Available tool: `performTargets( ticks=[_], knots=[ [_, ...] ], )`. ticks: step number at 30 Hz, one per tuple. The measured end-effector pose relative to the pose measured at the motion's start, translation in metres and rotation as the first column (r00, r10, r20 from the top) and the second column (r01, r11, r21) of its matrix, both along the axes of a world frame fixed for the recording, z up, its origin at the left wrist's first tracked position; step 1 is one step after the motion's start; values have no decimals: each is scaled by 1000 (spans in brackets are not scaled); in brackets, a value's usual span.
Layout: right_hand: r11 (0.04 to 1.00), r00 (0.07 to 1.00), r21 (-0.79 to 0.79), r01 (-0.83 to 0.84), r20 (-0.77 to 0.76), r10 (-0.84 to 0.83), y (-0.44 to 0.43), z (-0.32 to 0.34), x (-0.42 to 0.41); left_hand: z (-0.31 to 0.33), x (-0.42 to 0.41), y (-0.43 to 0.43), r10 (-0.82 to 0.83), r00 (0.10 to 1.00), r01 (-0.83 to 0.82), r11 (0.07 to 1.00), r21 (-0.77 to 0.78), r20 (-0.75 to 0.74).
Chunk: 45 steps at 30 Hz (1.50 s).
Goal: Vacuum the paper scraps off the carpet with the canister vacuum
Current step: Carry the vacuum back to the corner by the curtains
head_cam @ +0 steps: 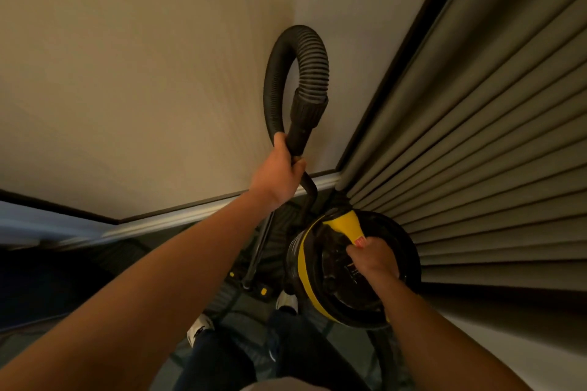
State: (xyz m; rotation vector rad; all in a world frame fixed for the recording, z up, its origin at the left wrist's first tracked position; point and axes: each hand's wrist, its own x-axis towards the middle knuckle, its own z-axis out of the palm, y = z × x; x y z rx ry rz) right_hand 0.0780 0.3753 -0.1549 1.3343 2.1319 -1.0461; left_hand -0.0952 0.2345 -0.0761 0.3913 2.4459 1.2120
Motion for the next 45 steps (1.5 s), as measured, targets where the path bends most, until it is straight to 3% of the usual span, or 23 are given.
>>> performTargets(
  ticks=[8, 19, 25, 38, 45],
  knots=[
    [987, 987, 40, 155, -49, -153, 14, 11, -8, 8, 5, -3, 64, 995, -76, 983, -168, -72],
    [990, 991, 57, 127, -53, -124, 19, 31, 1, 6, 9, -24, 43, 994, -70, 955, -289, -98],
    [989, 990, 49, 138, -33, -137, 3, 30, 15, 8, 13, -33, 42, 993, -71, 956, -284, -107],
    [981, 981, 38, 192, -47, -190, -27, 17, 24, 12, 30, -71, 198, 967, -231, 948, -221, -159],
    [989, 989, 43, 140, -59, -137, -41, 21, 4, 12, 33, -82, 267, 956, -290, 929, -231, -125]
  ],
)
